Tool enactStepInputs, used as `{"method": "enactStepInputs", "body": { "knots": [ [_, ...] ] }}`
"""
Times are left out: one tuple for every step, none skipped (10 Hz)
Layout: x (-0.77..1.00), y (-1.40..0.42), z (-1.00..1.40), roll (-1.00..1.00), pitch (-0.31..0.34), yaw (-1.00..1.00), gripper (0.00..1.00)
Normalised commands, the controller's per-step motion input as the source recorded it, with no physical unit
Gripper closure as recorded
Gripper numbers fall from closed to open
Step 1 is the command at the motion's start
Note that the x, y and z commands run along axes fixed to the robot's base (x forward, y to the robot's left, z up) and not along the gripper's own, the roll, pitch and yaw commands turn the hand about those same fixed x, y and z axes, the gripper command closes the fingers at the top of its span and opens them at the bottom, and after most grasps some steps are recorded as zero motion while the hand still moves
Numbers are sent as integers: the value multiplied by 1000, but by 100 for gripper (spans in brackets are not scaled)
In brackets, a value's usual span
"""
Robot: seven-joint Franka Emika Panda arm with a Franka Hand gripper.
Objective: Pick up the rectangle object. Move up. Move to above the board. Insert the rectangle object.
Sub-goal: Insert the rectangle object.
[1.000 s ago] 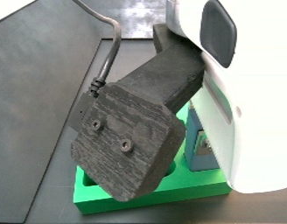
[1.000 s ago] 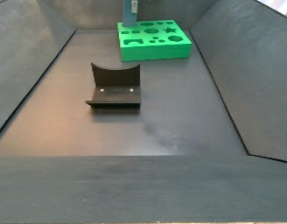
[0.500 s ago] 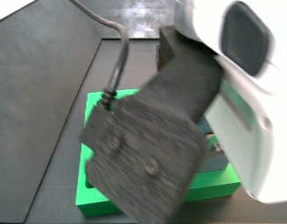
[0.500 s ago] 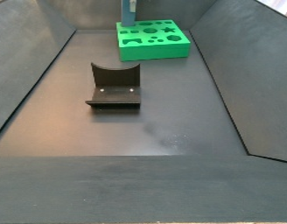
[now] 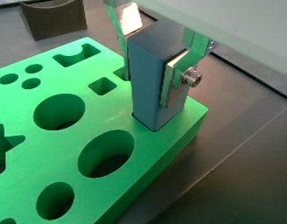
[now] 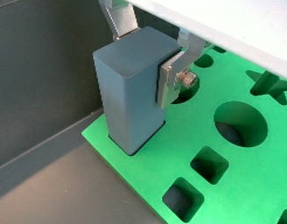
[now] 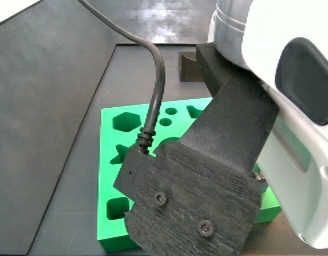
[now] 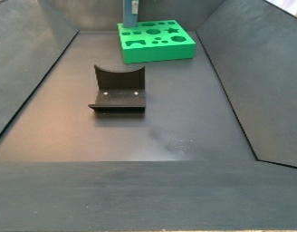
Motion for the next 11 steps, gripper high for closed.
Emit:
{"method": "enactStepInputs", "body": {
  "knots": [
    [571,-120,-531,334,103,0,100],
    [683,-111,-449,363,111,0,100],
    [726,-126,-469,350,109,0,100],
    [720,-220,-594,287,99,0,100],
    [711,-246,-680,251,80,0,100],
    [729,-246,-694,260,47,0,100],
    [811,-263,-774,241,4,0,100],
    [686,-220,-874,196,0,0,100],
    [149,0,0,0,101,-46,100],
    [-60,0,0,0,-67,0,100],
    [0,0,0,0,3,0,100]
  ]
}}
